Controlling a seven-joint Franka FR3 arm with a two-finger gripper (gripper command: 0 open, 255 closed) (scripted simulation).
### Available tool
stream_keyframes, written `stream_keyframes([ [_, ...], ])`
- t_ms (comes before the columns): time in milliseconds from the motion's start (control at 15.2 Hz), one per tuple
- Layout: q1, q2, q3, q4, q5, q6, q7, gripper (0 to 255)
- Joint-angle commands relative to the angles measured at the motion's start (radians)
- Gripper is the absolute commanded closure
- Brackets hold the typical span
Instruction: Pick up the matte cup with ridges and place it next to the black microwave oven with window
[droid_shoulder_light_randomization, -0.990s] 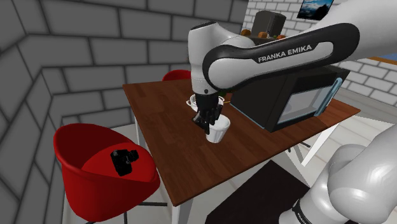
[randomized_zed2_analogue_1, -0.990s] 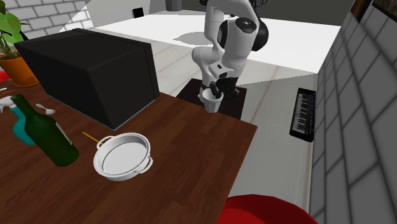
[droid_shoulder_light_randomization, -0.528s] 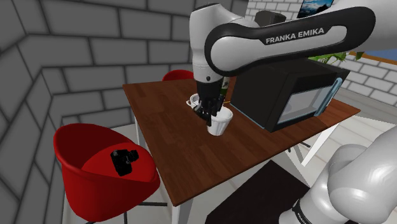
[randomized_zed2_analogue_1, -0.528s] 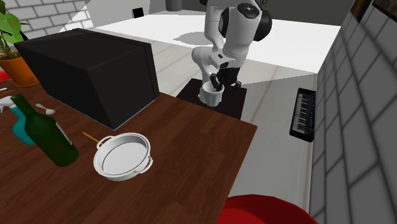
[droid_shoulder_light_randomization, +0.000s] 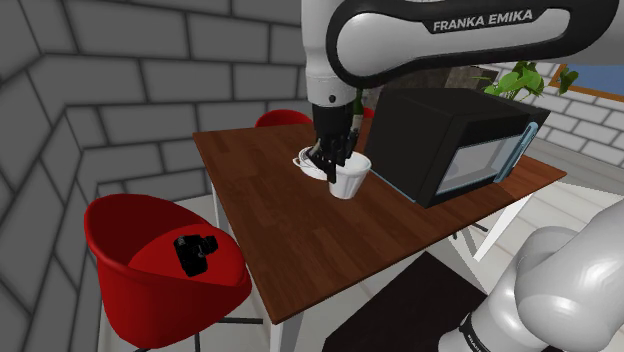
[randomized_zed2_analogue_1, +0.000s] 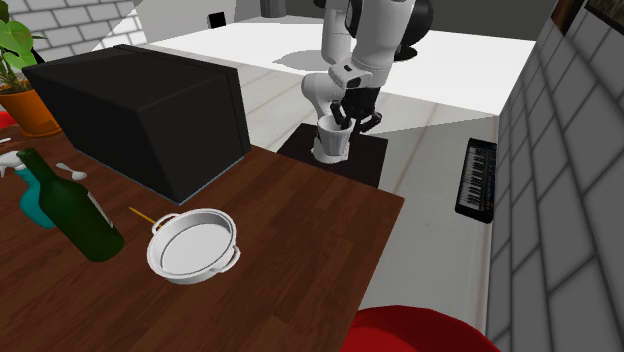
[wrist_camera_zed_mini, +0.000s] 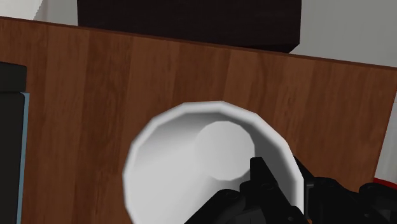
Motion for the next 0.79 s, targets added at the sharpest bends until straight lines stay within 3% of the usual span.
stream_keyframes([
  [0,-0.001,0.000,-0.001,0.026,-0.001,-0.025,-0.002,255],
  [726,-0.004,0.014,-0.003,0.187,-0.006,-0.173,-0.013,255],
])
